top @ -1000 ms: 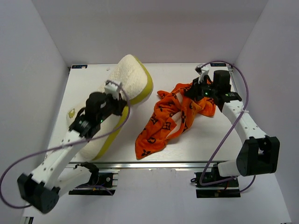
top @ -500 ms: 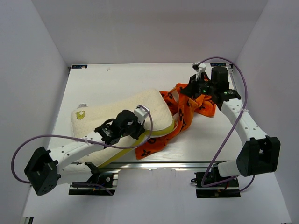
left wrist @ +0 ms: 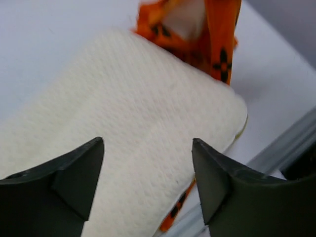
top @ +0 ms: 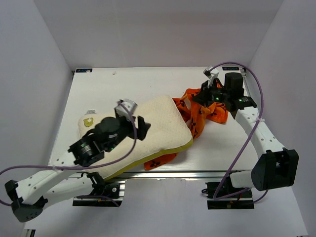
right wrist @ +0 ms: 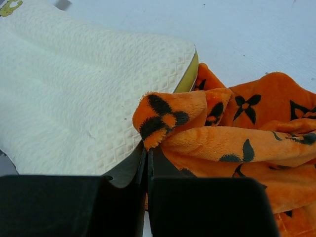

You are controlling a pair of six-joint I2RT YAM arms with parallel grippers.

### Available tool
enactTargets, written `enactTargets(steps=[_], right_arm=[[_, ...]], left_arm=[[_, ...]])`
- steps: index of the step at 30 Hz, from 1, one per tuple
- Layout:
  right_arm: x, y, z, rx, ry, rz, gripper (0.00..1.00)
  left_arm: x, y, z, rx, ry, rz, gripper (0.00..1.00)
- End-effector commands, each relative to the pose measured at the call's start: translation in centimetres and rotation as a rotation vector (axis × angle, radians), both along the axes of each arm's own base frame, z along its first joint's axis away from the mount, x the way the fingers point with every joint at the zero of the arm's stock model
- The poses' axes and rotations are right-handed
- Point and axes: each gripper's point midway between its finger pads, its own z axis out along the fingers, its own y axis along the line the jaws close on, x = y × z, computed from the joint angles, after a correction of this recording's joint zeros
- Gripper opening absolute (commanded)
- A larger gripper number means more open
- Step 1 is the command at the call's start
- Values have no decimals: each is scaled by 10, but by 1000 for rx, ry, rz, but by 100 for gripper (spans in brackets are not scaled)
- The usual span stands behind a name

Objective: Put the pillow into the pillowcase

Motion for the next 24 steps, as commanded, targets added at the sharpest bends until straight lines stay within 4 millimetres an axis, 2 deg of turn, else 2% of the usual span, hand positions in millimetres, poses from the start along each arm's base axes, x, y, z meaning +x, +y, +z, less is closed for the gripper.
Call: enactTargets(steps=[1, 3, 4, 5, 6, 7, 9, 10, 12, 13, 14, 16, 17, 19, 20, 21, 24], right_arm=[[-5, -3, 7, -14, -44, 4, 0], [-8, -4, 3, -20, -39, 5, 0], [-9, -4, 3, -20, -40, 7, 0], [-11, -4, 0, -21, -33, 8, 0], [-12, -4, 0, -19, -34, 10, 0], [-12, -4, 0, -20, -35, 9, 0], [-13, -4, -1, -21, -36, 11, 0], [-15, -3, 0, -18, -39, 22, 0], [-15, -3, 0, -18, -44, 27, 0], [-15, -2, -1, -17, -42, 30, 0], [-15, -2, -1, -16, -40, 33, 0], [-14, -1, -1, -14, -43, 35, 0], [-14, -1, 0, -10, -43, 35, 0], [-14, 0, -1, -6, -47, 37, 0], [-13, 0, -1, -5, -47, 36, 0], [-13, 0, -1, -4, -48, 36, 0], [-13, -1, -3, -6, -49, 34, 0]], left_arm=[[23, 38, 44, -29, -106, 234, 84], [35, 36, 43, -2, -117, 264, 90], [57, 35, 31, 46, -102, 286, 91], [70, 34, 23, 57, -69, 289, 91], [76, 19, 13, 30, 3, 199, 91], [111, 28, 0, 23, 69, 240, 91], [133, 20, -10, 6, 123, 185, 92], [152, 8, -13, -2, 145, 108, 95], [173, 1, -17, -1, 174, 63, 97], [188, -2, 0, -19, 163, 26, 98], [203, -7, -24, 7, 222, 11, 98], [217, -6, -37, 42, 263, -22, 98], [230, -14, -42, 45, 280, -59, 98], [232, -12, -59, 83, 337, -104, 98], [235, -15, -58, 90, 338, -129, 98], [234, -16, -77, 105, 390, -143, 98], [215, -12, -111, 189, 460, -243, 98]])
